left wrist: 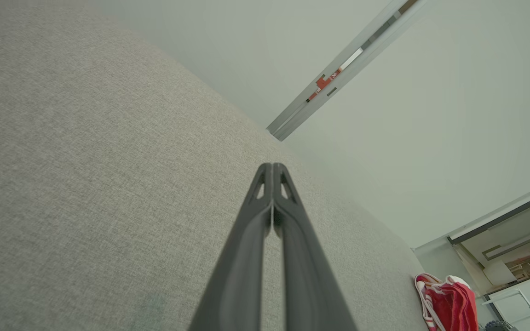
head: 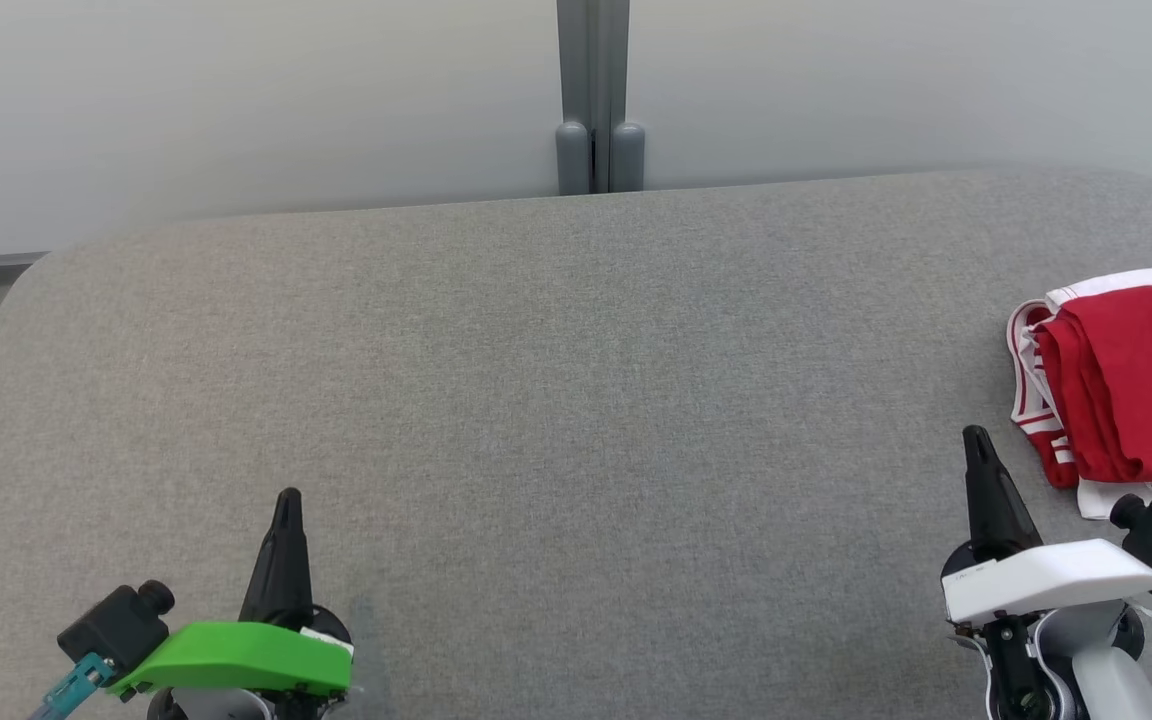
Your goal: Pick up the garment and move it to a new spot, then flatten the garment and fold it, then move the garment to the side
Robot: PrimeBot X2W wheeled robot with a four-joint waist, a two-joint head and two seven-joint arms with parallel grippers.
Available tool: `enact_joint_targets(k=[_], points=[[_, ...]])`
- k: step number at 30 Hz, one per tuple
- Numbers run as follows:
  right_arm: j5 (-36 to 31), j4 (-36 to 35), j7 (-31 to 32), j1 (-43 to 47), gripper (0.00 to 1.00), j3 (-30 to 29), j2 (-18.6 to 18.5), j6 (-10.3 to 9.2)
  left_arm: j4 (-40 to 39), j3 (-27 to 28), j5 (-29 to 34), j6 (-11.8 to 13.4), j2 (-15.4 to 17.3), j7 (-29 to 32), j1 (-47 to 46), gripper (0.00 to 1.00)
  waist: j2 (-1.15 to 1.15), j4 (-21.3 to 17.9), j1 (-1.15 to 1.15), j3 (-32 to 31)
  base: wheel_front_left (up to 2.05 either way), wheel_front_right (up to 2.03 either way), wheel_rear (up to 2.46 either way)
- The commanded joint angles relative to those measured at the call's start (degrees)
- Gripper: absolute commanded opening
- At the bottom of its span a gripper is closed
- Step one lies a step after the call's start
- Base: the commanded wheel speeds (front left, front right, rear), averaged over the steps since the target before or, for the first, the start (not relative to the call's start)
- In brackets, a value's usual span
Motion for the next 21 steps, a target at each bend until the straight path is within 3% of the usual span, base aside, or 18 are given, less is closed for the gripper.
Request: enact_joint_targets(k=[1,21], points=[[2.21,-0.49,0.49,-1.72,0.00,-0.28,-0.26,0.00,-0.53,0.69,-1.91,-0.44,0.43,0.43,-2.03,0.00,0.00,-0.02,0.00,0.00,0.00,0.00,0.00],[16.61,0.54,4.33,-2.28,0.00,-1.45,-0.31,0.00,0.73,3.55,-14.41,-1.73,0.75,3.94,-3.15,0.00,0.00,-0.33,0.00,-0.04,0.00,0.00,0.00]])
